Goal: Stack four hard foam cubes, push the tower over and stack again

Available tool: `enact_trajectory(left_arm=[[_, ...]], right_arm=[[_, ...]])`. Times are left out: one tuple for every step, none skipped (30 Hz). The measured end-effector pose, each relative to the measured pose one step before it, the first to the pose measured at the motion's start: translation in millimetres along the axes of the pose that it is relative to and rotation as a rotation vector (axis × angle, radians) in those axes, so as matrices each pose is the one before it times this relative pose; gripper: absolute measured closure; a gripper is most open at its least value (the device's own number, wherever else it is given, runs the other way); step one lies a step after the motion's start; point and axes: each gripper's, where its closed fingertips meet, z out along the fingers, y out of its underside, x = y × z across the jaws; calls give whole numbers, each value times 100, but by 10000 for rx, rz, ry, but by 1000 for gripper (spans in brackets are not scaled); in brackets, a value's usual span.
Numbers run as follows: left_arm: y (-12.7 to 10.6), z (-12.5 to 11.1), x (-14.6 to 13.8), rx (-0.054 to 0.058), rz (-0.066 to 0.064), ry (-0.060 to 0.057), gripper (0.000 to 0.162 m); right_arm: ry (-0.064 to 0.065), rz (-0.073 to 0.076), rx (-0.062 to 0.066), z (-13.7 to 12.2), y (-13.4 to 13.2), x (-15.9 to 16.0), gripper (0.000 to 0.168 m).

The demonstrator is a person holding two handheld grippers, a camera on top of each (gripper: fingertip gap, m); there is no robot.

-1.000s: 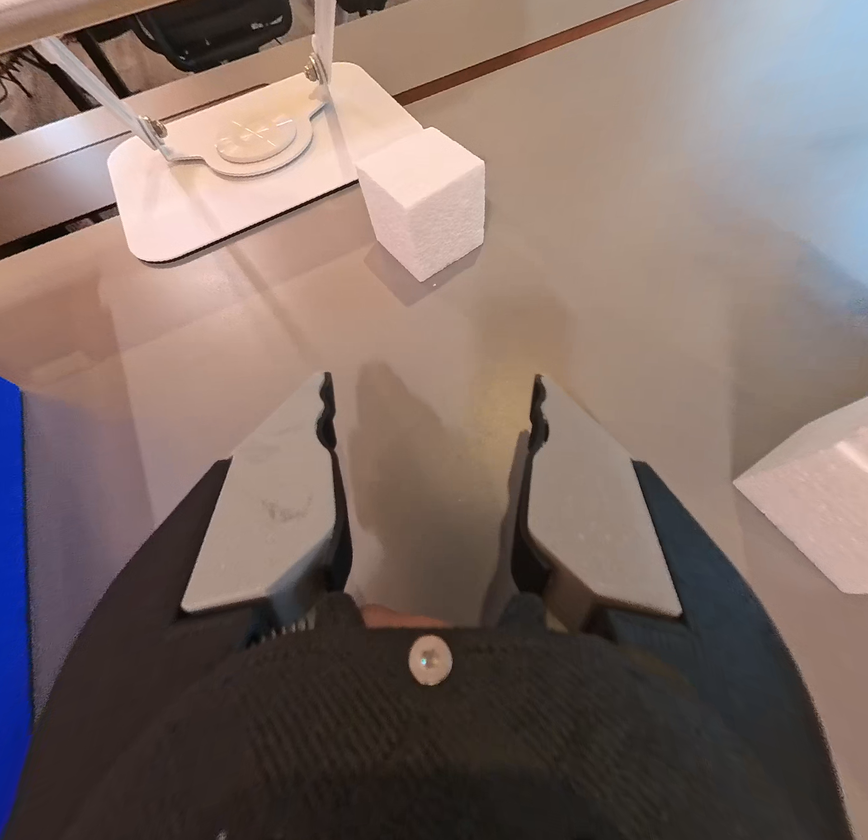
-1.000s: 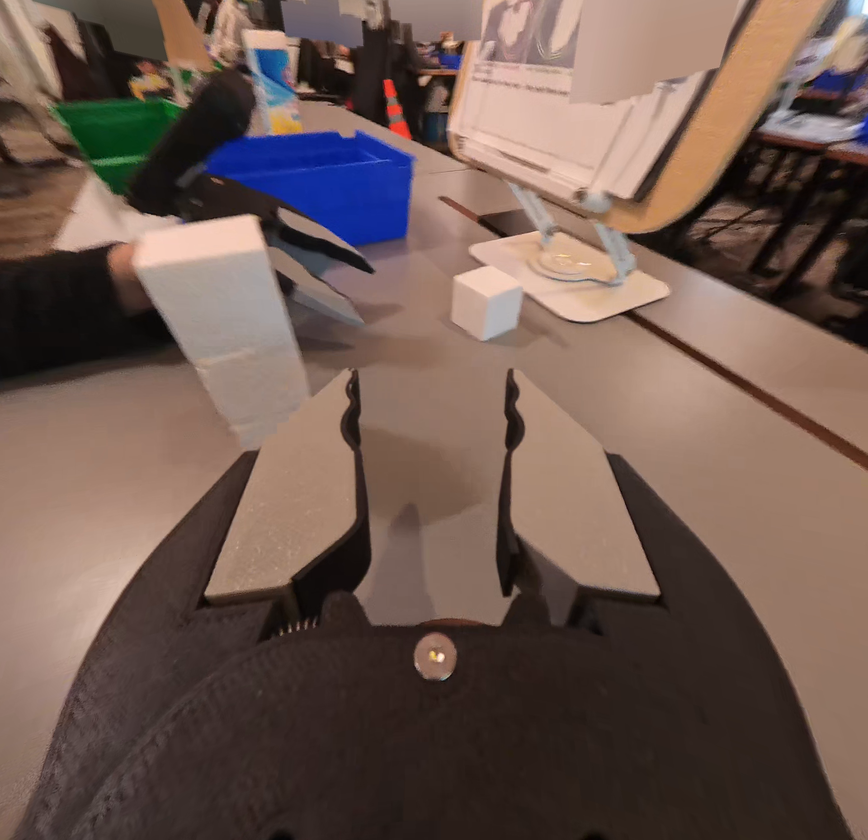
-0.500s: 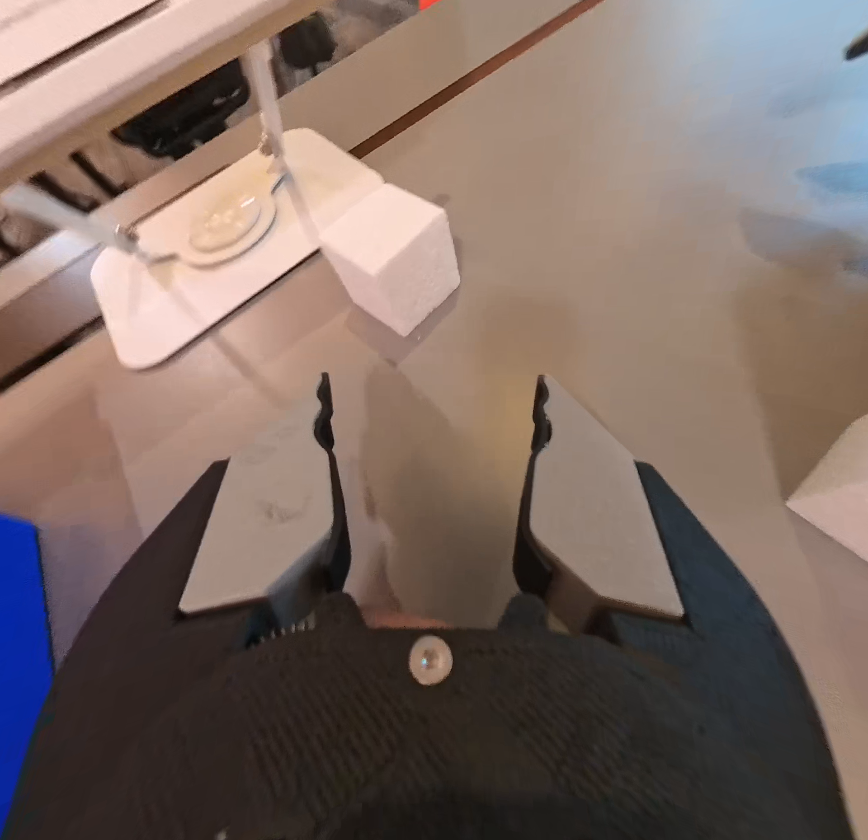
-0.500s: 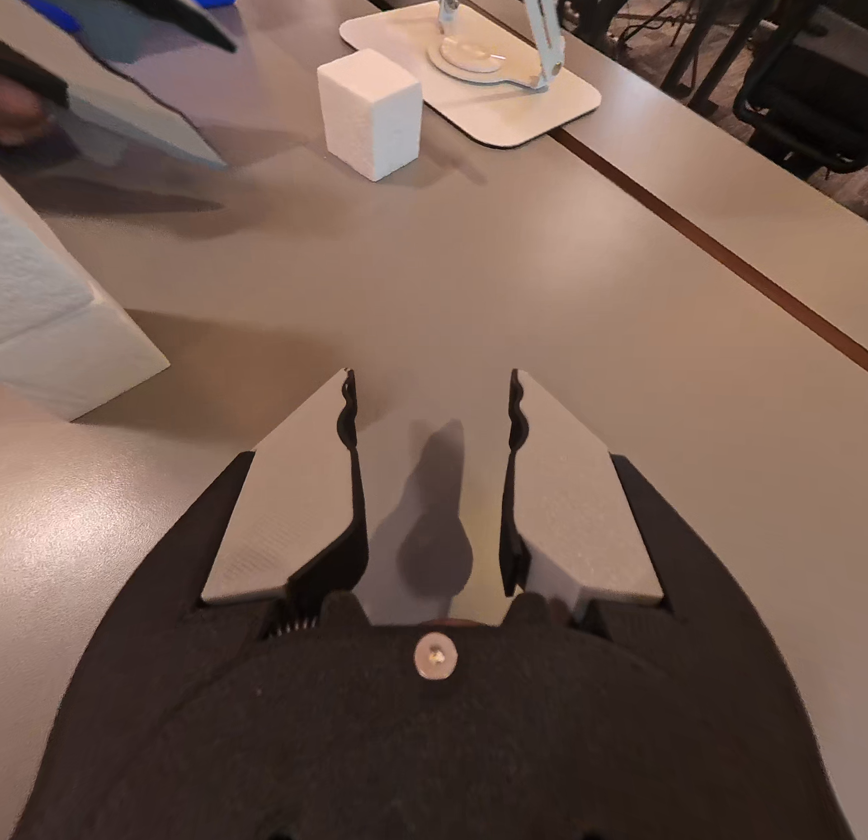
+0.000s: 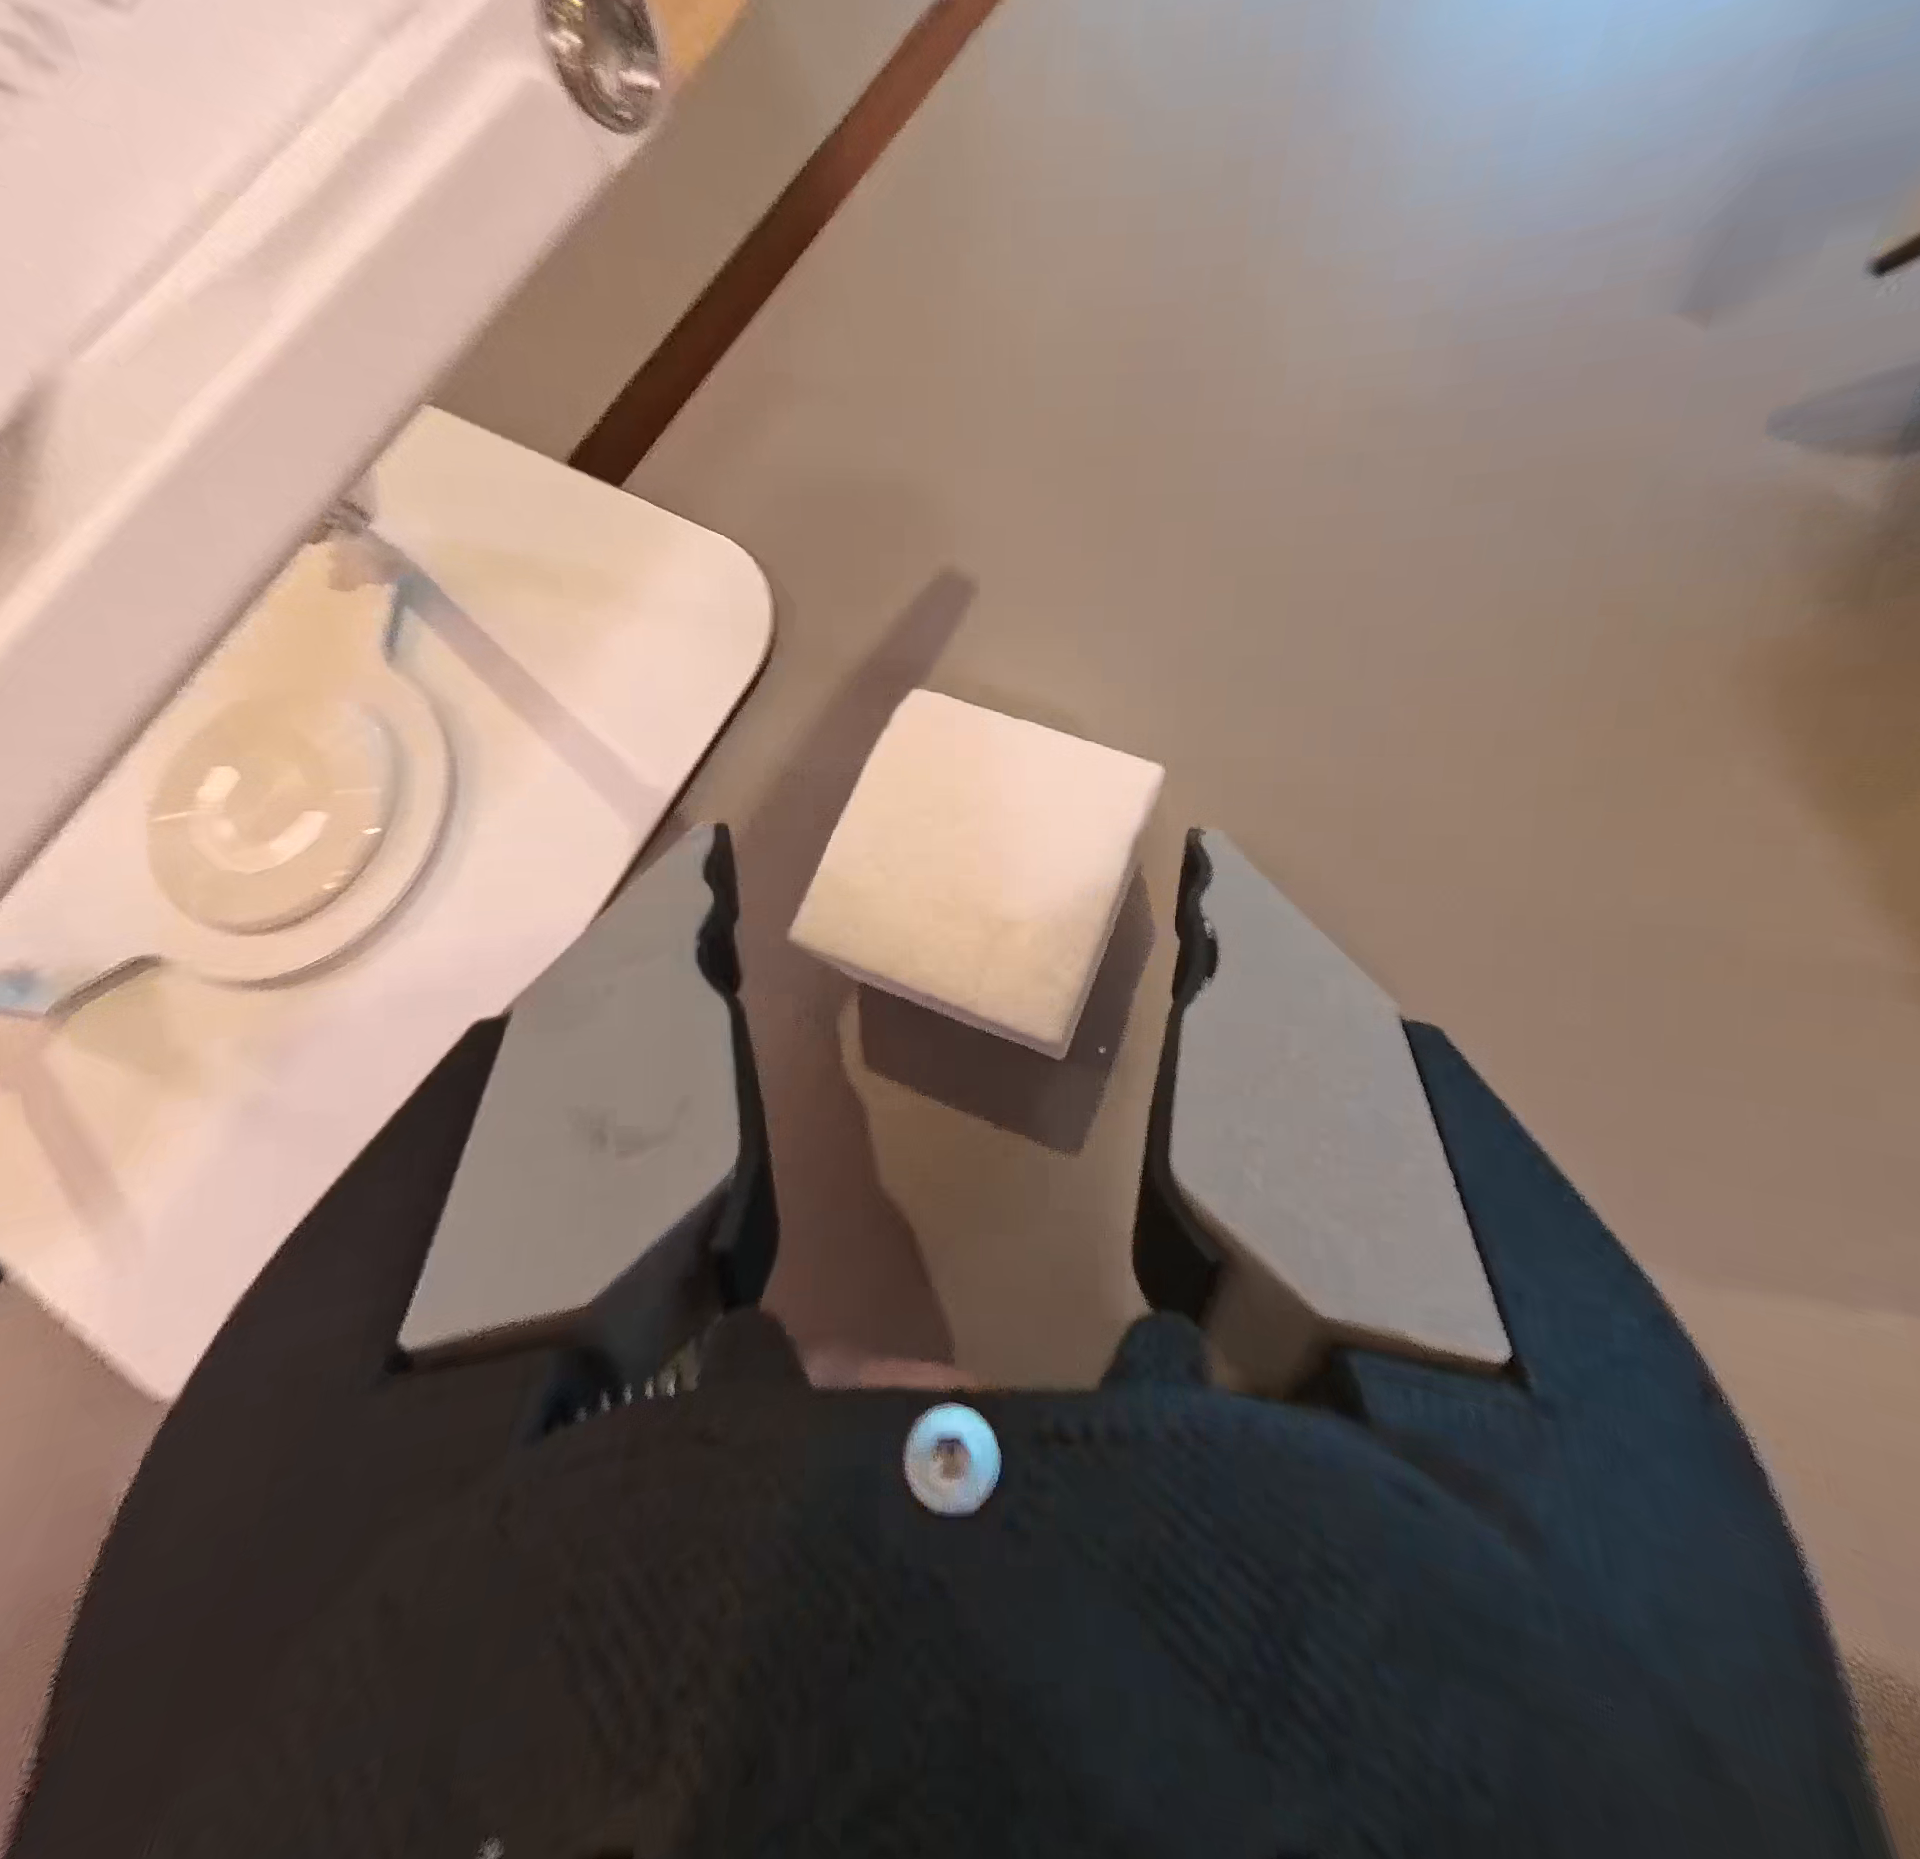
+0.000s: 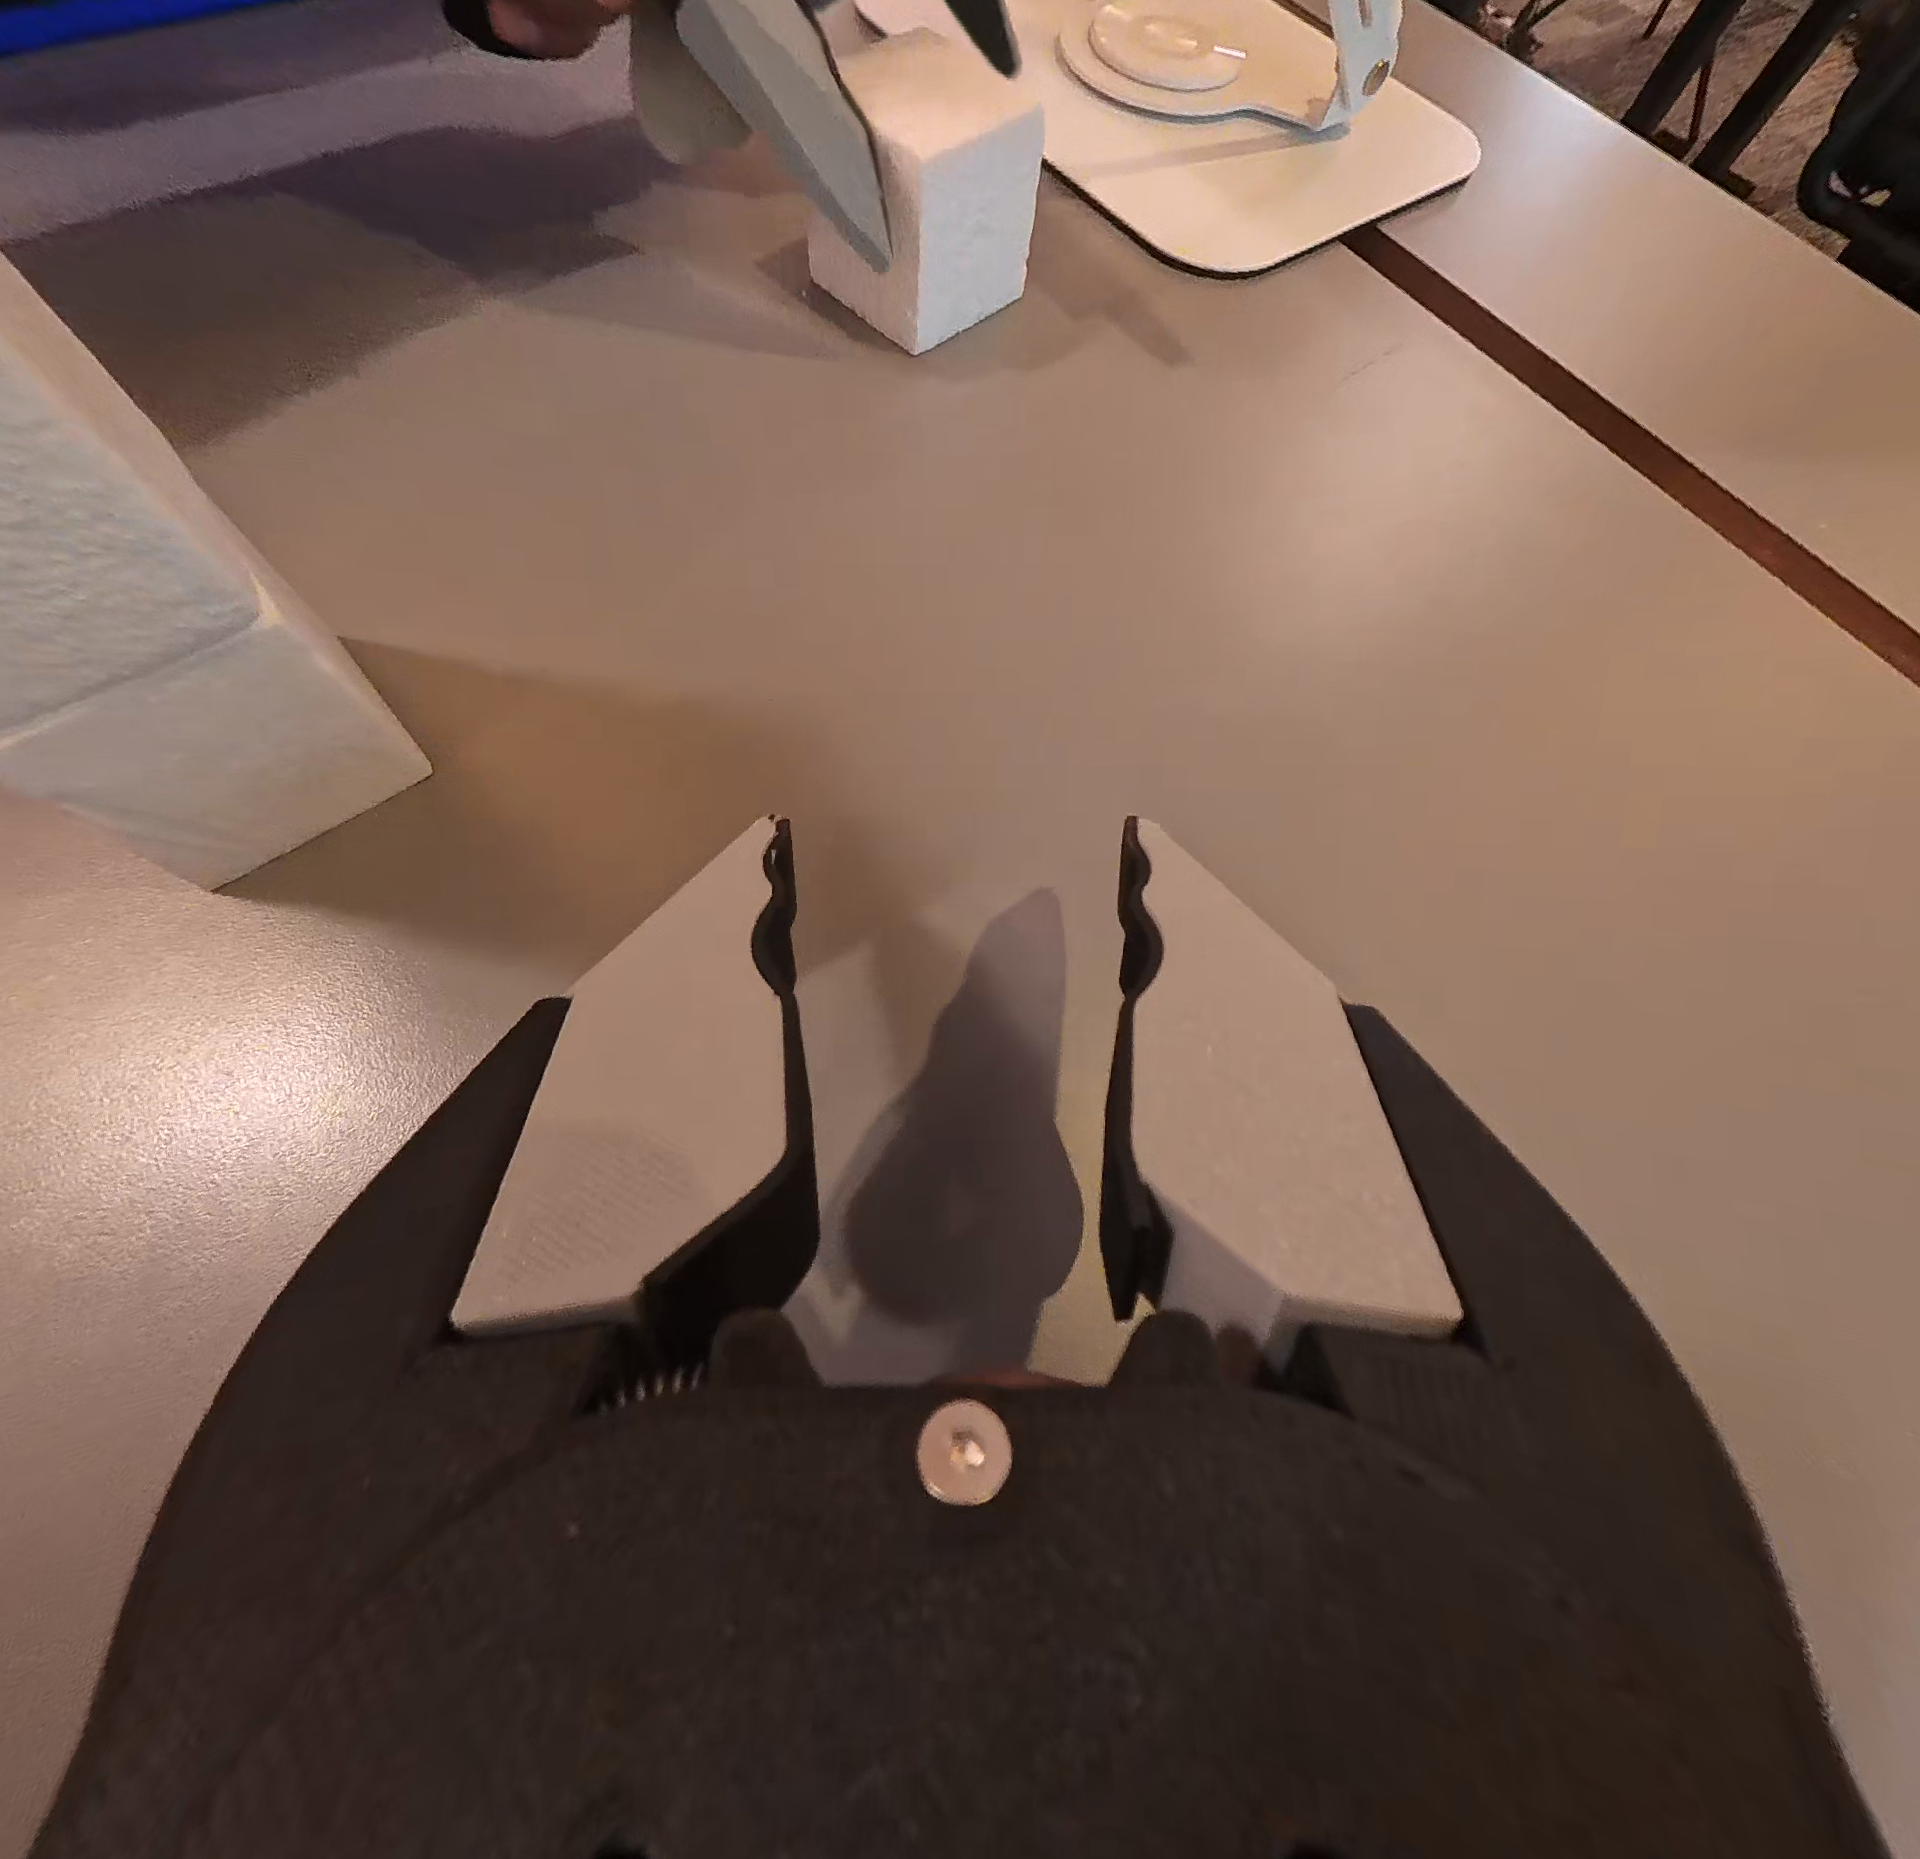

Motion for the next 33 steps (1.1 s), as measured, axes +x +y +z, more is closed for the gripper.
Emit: enact_trajectory(left_arm=[[180, 448, 308, -194, 45, 296, 83], [239, 372, 220, -210, 66, 182, 95], [50, 166, 15, -85, 120, -12, 96], [48, -29, 196, -83, 112, 73, 97], [55, -201, 304, -85, 28, 127, 97], [-117, -448, 195, 18, -20, 10, 97], [-330, -747, 153, 116, -11, -53, 97], [-537, -1009, 195, 165, -42, -44, 97], [-708, -1203, 271, 176, -98, -26, 97], [-790, -1315, 314, 156, -99, -51, 97], [-835, -1332, 309, 126, -43, -136, 97], [-864, -1323, 415, 125, 17, -145, 97], [-890, -1257, 634, 142, 12, -69, 97], [-872, -1157, 802, 129, -38, -28, 97], [-823, -1046, 851, 100, -67, -44, 97], [-786, -972, 967, 119, -33, -16, 97], [-761, -881, 1151, 167, 5, 73, 97], [-641, -749, 1265, 140, -1, 145, 97], [-489, -594, 1261, 77, -29, 164, 97], [-400, -460, 1341, 64, -34, 234, 97], [-378, -336, 1473, 97, -24, 333, 97], [-392, -233, 1487, 138, -14, 368, 96], [-350, -146, 1388, 136, -5, 336, 96], [-227, -76, 1309, 66, 26, 342, 96], [-89, -16, 1105, -15, 68, 285, 96], [-12, 29, 786, -59, 103, 162, 96], [37, 52, 621, -81, 124, 134, 96], [76, 53, 532, -106, 115, 155, 96], [114, 96, 321, -136, 80, 92, 96], [126, 115, 69, -160, 57, -23, 97], [144, 153, -107, -166, 49, -91, 97], [113, 181, -86, -147, 29, -69, 97], [84, 219, -77, -123, -9, -48, 97]], right_arm=[[-13, 29, 0, -18, 32, 46, 108], [-14, 26, -3, -12, 42, 33, 108], [-9, 31, 2, -9, 35, 37, 108], [-9, 28, 1, -3, 17, 7, 109], [-13, 12, -6, -1, 5, -40, 109], [-15, -14, 4, -15, -36, -89, 109], [-2, -40, 8, -2, -41, -102, 110], [2, -60, -11, 6, -45, -124, 110], [7, -78, -12, 6, -35, -135, 111], [17, -88, 7, 7, -57, -118, 111], [19, -78, -3, 30, -25, -98, 112], [18, -55, -30, 42, 20, -74, 112], [12, -39, -26, 55, 35, -59, 112], [9, -34, -8, 54, 22, -36, 112], [16, -22, -26, 36, 54, -8, 112], [28, 2, -30, 12, 57, 47, 112], [6, 22, 25, -16, -5, 38, 113], [-10, 52, 35, -20, -5, 47, 113], [-12, 73, -1, -1, 45, 76, 113], [-8, 64, -20, 14, 88, 90, 113], [8, 52, -47, 29, 138, 118, 113], [12, 50, -78, 24, 170, 138, 113], [-9, 51, -48, -1, 108, 81, 113], [-17, 51, 6, -27, 11, 40, 112], [-17, 38, 41, -66, -47, 9, 112], [-6, 20, 47, -61, -83, 7, 113], [0, 1, 19, -45, -47, 0, 113], [3, -19, 4, -24, -27, -20, 113], [10, -33, 3, -17, -21, -14, 113], [10, -37, -5, -9, -7, -18, 113], [4, -34, -6, 7, -4, -25, 113], [4, -25, -17, 26, 17, -19, 113], [-1, -20, -29, 31, 39, -13, 113]])
